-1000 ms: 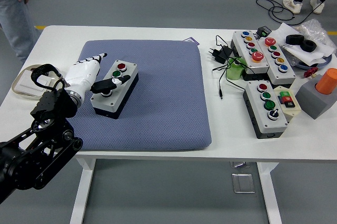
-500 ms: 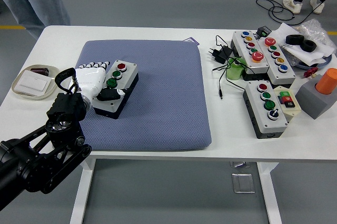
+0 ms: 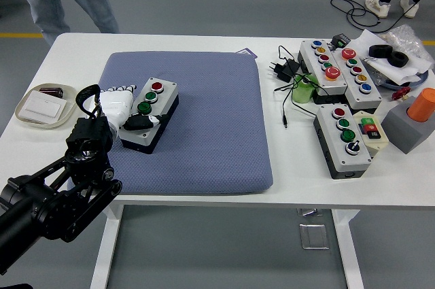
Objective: Pick up the button,place it on the desk,press the button,press the button
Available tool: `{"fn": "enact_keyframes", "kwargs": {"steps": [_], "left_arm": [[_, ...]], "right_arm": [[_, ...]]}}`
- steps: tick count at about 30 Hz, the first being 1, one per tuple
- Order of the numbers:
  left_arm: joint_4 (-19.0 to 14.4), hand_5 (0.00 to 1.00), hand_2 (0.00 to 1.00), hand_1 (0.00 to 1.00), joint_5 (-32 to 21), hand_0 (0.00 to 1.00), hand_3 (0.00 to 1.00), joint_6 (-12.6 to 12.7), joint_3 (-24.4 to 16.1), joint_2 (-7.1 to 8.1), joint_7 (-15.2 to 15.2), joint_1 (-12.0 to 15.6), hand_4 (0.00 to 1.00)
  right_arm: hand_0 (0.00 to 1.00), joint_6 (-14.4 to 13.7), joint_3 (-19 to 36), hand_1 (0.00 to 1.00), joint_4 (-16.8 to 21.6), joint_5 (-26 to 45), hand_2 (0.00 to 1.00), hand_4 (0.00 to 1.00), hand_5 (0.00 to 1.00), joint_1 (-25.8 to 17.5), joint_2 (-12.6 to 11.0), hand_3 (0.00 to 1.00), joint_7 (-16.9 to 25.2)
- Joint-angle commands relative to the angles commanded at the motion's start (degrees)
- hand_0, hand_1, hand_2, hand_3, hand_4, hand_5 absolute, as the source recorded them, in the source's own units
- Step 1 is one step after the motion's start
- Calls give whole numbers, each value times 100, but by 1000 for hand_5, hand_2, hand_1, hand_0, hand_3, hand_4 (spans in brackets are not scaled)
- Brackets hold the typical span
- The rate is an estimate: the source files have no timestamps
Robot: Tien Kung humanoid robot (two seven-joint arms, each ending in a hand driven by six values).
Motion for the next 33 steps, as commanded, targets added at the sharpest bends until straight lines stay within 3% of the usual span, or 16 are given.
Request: {"fn": "enact_keyframes", "kwargs": {"steps": [3,4,7,15,21,22,27,28,33], "left_arm": [[17,843,998,933,0,821,998,-156,10,9,-38,-27,998],[10,761,974,902,0,782,998,-211,12,16,-41,-36,998],[-28,761,974,902,0,782,998,-290,17,21,-20,-49,998],[-115,755,936,872,0,757,982,-281,72,-13,38,-92,998],[23,763,908,841,0,727,967,-262,184,-43,38,-164,998],[33,758,852,798,0,676,949,-261,187,-44,38,-169,998],[56,758,852,798,0,676,949,-221,171,-8,3,-207,998],[56,591,701,670,0,585,797,-213,167,-5,-5,-208,998],[-43,591,701,670,0,585,797,-73,72,64,-245,-172,998]], "right_arm": [[631,-1,-6,472,0,11,531,267,10,2,1,584,1],[631,-1,-8,472,0,12,530,267,9,2,1,584,1],[631,-2,-6,472,0,10,530,267,9,2,1,584,-1],[631,1,14,471,0,-34,529,267,10,-7,-2,583,-9],[630,-4,27,470,0,-57,529,268,8,-20,-7,584,-12],[630,-4,28,469,0,-57,529,269,9,-21,-7,584,-12],[630,-7,51,469,0,-72,529,269,9,-33,-10,584,-13],[629,-6,52,468,0,-73,528,270,9,-34,-10,584,-13],[629,-4,49,468,0,-70,528,270,9,-45,-11,584,-6]]}}
